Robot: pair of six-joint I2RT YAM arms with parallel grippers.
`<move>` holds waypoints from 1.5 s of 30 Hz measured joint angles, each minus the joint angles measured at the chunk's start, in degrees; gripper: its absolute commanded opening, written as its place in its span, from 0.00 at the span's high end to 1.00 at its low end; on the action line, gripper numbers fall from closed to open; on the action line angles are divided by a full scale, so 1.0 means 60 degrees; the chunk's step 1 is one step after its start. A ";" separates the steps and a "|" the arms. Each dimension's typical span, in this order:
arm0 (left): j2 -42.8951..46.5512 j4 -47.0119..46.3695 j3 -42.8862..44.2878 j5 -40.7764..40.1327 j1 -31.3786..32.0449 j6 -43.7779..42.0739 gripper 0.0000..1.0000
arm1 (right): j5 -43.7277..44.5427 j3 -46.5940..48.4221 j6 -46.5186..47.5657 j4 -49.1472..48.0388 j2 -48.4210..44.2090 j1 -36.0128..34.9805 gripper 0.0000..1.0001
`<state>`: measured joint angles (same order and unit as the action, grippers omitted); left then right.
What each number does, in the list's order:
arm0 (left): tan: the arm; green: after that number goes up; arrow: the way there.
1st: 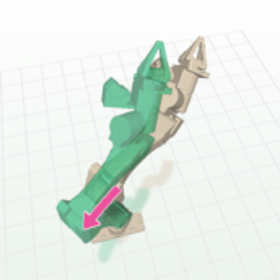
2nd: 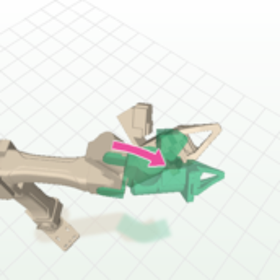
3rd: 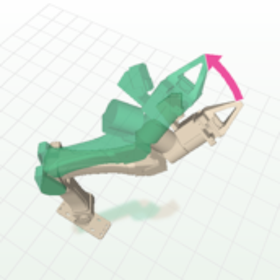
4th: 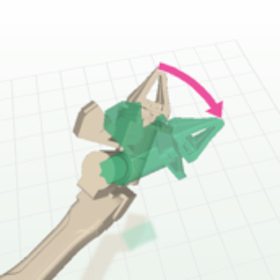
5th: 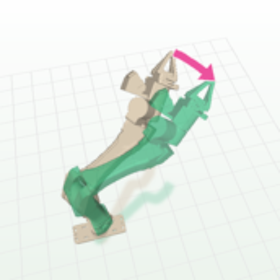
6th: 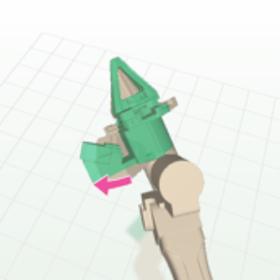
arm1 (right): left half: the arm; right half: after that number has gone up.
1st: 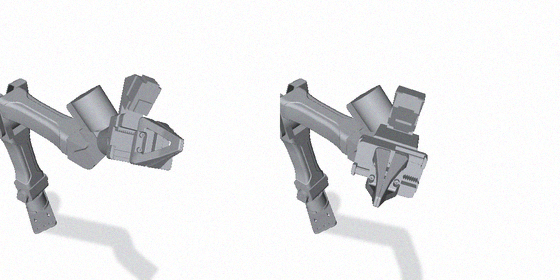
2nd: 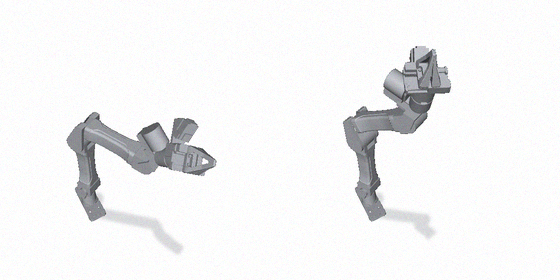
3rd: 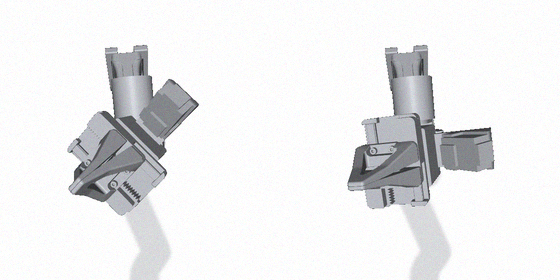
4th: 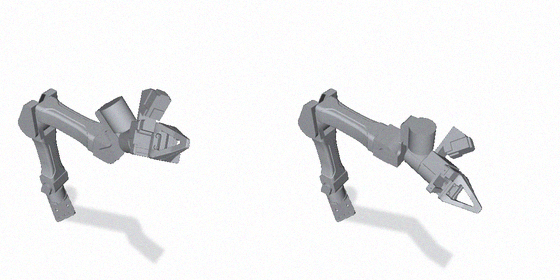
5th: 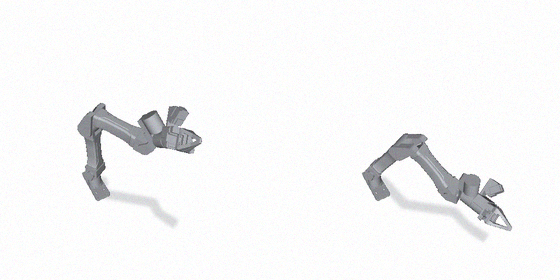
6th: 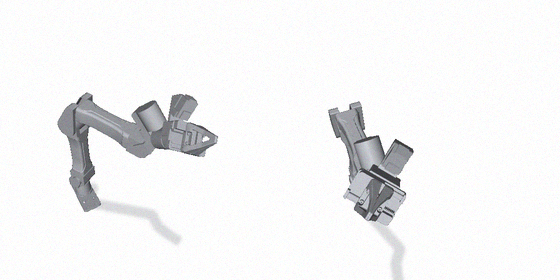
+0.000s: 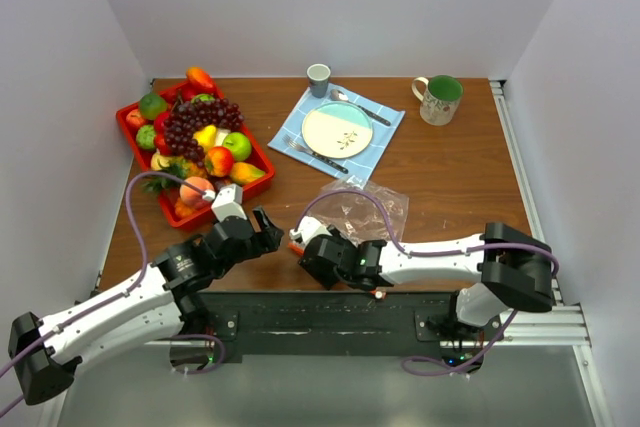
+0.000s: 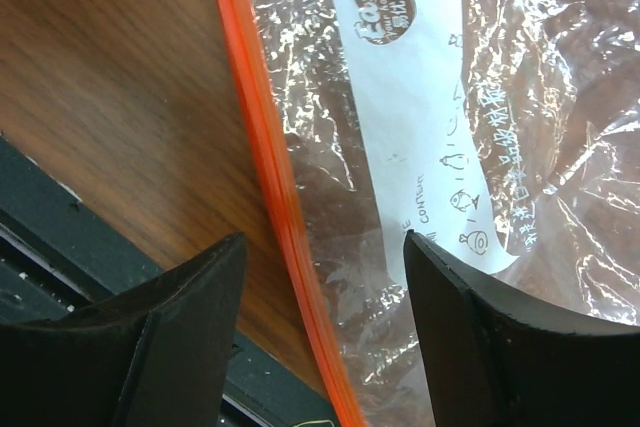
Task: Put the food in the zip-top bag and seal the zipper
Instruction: Pick up the zipper food storage bag at the center of the board.
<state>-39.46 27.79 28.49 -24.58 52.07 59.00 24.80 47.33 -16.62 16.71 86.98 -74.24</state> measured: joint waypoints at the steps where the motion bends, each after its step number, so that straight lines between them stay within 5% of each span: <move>1: 0.0026 0.0007 -0.0018 0.0022 0.0000 0.0000 0.22 | -0.0015 0.0000 0.0011 0.0000 0.0000 0.0000 0.32; 14: 0.0277 -0.0306 -0.0470 0.0350 0.0000 -0.0011 0.26 | 0.0066 0.0000 0.0066 -0.0087 0.0415 0.0372 0.60; 23: 0.0215 -0.1534 -0.1319 0.1053 0.0000 -0.0193 0.34 | -0.0379 0.0244 0.0076 -0.0160 0.0568 0.0958 0.96; 45: -0.2918 -0.6324 -0.1668 0.1829 0.0000 -0.0852 0.47 | -0.2062 0.1060 -0.3031 -0.0076 0.0087 0.2590 1.00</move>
<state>-56.97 -10.15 18.48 -13.61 52.07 53.89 12.43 53.69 -34.81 16.25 87.50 -58.70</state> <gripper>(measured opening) 0.549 0.012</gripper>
